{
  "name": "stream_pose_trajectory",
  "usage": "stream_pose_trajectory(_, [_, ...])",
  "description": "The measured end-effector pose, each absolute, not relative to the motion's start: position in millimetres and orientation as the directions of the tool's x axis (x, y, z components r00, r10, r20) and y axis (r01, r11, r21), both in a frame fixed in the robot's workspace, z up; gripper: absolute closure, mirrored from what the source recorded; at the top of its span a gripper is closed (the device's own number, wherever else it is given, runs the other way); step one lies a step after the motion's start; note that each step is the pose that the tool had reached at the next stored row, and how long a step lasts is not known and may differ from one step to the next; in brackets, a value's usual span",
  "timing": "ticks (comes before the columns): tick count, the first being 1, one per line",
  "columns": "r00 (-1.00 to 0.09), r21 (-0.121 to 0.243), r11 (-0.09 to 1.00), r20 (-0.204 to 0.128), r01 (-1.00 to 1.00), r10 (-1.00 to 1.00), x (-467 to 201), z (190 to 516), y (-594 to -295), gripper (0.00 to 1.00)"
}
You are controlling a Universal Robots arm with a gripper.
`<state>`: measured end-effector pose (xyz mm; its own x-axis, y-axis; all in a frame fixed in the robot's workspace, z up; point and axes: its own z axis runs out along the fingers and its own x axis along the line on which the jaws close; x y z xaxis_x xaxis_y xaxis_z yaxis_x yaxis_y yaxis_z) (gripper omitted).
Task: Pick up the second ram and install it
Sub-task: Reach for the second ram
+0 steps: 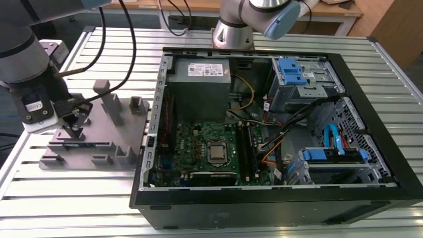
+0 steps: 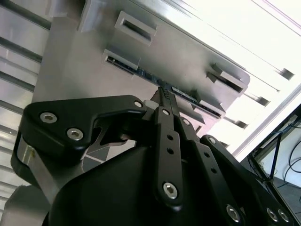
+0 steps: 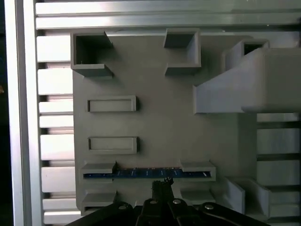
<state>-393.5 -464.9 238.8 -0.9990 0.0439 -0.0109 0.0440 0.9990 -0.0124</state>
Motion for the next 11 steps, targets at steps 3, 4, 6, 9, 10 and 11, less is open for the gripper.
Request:
stream_pose_trajectory(3, [-0.999, -0.012, 0.999, -0.011, 0.044, 0.044, -394, 234, -466, 0.90])
stream_pose_trajectory(4, [-0.999, -0.012, 0.999, -0.011, 0.044, 0.044, -394, 232, -466, 0.90])
stream_pose_trajectory(6, [-0.999, -0.010, 0.999, -0.011, 0.044, 0.044, -394, 228, -466, 0.90])
stream_pose_trajectory(9, [-0.999, -0.008, 0.999, -0.011, 0.044, 0.044, -394, 225, -466, 0.90])
stream_pose_trajectory(10, [-0.999, -0.008, 0.999, -0.010, 0.044, 0.044, -394, 225, -466, 0.90])
stream_pose_trajectory(11, [-0.999, -0.008, 0.999, -0.010, 0.044, 0.044, -394, 225, -466, 0.90])
